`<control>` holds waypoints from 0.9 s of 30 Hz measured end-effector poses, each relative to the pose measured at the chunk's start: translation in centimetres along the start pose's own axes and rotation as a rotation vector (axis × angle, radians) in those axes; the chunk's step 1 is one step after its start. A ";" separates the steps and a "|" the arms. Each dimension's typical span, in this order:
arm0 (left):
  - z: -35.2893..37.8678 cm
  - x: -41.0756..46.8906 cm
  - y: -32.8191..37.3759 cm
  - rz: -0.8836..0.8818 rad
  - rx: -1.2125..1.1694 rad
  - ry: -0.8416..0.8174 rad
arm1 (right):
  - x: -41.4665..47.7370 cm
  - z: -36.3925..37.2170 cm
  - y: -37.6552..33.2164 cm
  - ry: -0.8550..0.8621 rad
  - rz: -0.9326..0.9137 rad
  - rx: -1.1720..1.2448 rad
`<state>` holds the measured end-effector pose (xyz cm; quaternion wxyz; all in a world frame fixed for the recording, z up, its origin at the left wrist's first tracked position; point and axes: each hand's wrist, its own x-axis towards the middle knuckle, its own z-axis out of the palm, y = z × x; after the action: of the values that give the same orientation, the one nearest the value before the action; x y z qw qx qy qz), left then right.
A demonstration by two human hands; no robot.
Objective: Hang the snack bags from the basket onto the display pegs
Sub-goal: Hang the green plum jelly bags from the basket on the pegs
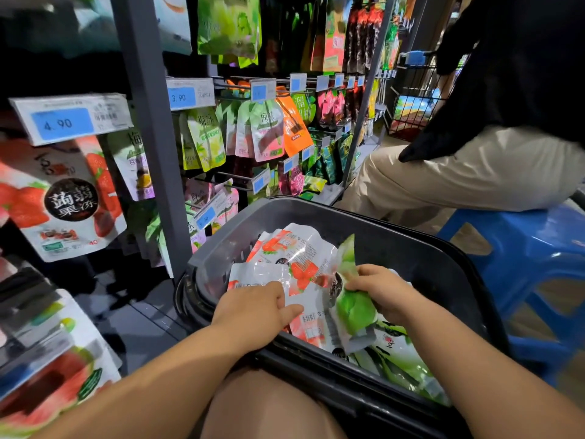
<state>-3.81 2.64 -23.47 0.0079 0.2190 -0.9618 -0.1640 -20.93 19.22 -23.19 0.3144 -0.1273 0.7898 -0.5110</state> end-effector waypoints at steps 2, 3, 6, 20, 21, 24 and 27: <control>0.0 0.0 -0.1 -0.003 0.001 -0.021 | -0.7 0.0 -0.3 -0.069 -0.033 0.222; 0.0 0.0 -0.1 -0.006 -0.009 -0.026 | -1.1 0.1 -0.5 -0.106 -0.055 0.295; -0.4 0.1 0.0 -0.025 -0.062 -0.068 | -1.7 0.6 -0.7 -0.249 -0.155 0.467; -1.4 1.8 2.1 -0.018 -1.202 -0.242 | -1.4 1.6 -1.2 -0.273 -0.292 0.384; -1.4 1.9 2.0 -0.027 -1.225 -0.219 | -1.0 1.1 -1.1 -0.204 -0.303 0.238; -1.4 2.2 1.3 -0.060 -1.271 -0.154 | 0.3 -1.2 -0.2 -0.046 -0.299 -0.118; -1.4 2.5 0.4 -0.100 -1.338 -0.080 | 1.7 -3.6 1.0 0.084 -0.250 -0.358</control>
<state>-6.11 1.53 -22.14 0.0986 0.2050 -0.6412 -0.7329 -24.38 21.36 -23.73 0.1877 -0.2566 0.8585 -0.4023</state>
